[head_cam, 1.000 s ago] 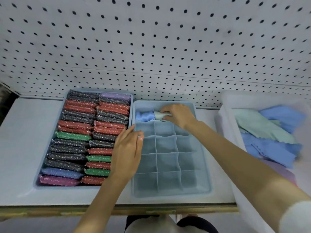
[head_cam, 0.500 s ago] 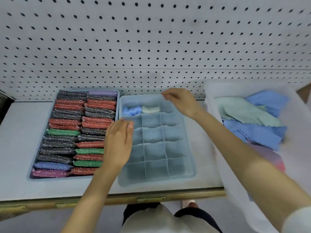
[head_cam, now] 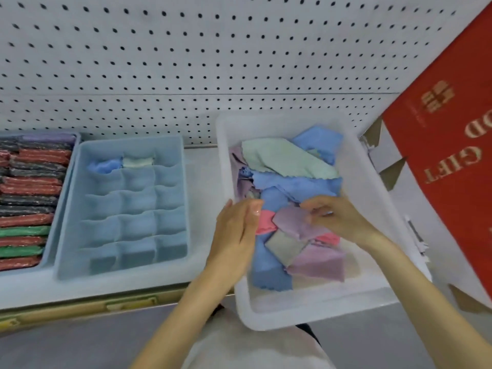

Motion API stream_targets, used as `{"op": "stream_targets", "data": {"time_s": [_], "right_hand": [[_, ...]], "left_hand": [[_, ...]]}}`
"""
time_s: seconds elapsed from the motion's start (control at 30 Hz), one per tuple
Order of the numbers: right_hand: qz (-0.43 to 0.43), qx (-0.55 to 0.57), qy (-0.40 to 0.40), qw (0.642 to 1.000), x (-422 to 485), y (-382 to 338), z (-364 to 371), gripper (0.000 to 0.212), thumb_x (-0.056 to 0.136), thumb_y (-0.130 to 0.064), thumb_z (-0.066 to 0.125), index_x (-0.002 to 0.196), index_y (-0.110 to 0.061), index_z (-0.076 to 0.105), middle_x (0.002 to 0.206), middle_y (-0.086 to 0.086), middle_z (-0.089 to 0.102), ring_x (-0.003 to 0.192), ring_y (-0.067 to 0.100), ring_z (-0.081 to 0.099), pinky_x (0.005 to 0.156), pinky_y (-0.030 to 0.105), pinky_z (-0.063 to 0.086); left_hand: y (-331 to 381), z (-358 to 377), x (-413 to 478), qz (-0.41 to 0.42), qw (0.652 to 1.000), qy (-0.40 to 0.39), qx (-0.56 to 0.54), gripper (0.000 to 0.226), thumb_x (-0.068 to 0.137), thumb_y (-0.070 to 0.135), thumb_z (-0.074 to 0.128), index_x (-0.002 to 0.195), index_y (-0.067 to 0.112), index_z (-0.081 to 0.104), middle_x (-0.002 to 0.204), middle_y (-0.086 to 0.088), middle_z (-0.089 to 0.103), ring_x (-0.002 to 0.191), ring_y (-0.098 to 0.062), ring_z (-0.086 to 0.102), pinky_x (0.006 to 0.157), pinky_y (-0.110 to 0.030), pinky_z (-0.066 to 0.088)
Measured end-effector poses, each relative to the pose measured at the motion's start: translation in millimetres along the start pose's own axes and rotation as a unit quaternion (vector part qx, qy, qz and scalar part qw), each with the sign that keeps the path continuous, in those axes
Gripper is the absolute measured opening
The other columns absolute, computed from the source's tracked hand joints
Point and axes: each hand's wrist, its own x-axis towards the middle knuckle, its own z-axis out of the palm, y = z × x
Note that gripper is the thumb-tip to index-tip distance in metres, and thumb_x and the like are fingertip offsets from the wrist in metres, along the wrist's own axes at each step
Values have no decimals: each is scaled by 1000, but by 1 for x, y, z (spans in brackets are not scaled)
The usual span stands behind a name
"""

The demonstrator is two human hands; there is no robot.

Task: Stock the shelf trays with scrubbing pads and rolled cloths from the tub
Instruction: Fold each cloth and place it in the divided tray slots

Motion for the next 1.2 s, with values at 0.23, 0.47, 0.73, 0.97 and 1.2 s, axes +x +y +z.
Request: {"op": "stream_targets", "data": {"time_s": [0.23, 0.47, 0.73, 0.97, 1.2], "right_hand": [[-176, -342, -18, 923, -2, 15, 33, 38, 80, -46, 67, 107, -21, 63, 111, -4, 60, 107, 20, 50, 82, 29, 29], [-135, -101, -30, 985, 14, -3, -7, 13, 91, -19, 58, 79, -15, 61, 76, -1, 63, 72, 13, 58, 68, 34, 46], [-157, 213, -147, 953, -29, -77, -79, 8, 85, -21, 60, 80, -17, 65, 71, -4, 62, 69, 10, 53, 62, 17, 43], [-200, 222, 19, 954, -39, -94, -94, 5, 89, -15, 63, 89, -19, 67, 64, -1, 48, 57, 8, 43, 50, 20, 38], [-193, 238, 127, 943, -45, -89, -86, 20, 75, -17, 78, 84, -17, 60, 77, -3, 64, 74, 7, 60, 75, 31, 53]], "left_hand": [[-1, 10, -1, -43, 997, 62, -21, 40, 98, 34, 23, 105, 32, 62, 108, 23, 64, 114, 3, 51, 118, -34, 19], [27, 11, -6, -44, 991, 126, -1, 33, 93, 49, 28, 101, 42, 59, 98, 36, 61, 103, 13, 52, 112, -38, 30], [102, 30, 20, 15, 981, -32, -193, 37, 84, 31, 67, 114, 14, 55, 114, -3, 63, 103, -6, 61, 87, -22, 49], [126, 44, 36, 55, 975, 84, -196, 10, 92, 8, 58, 85, 5, 52, 70, 6, 58, 64, -5, 50, 57, -22, 39], [137, 49, 39, 48, 959, 131, -247, 10, 97, 14, 49, 97, 4, 49, 76, 1, 59, 61, -3, 52, 54, -17, 42]]}}
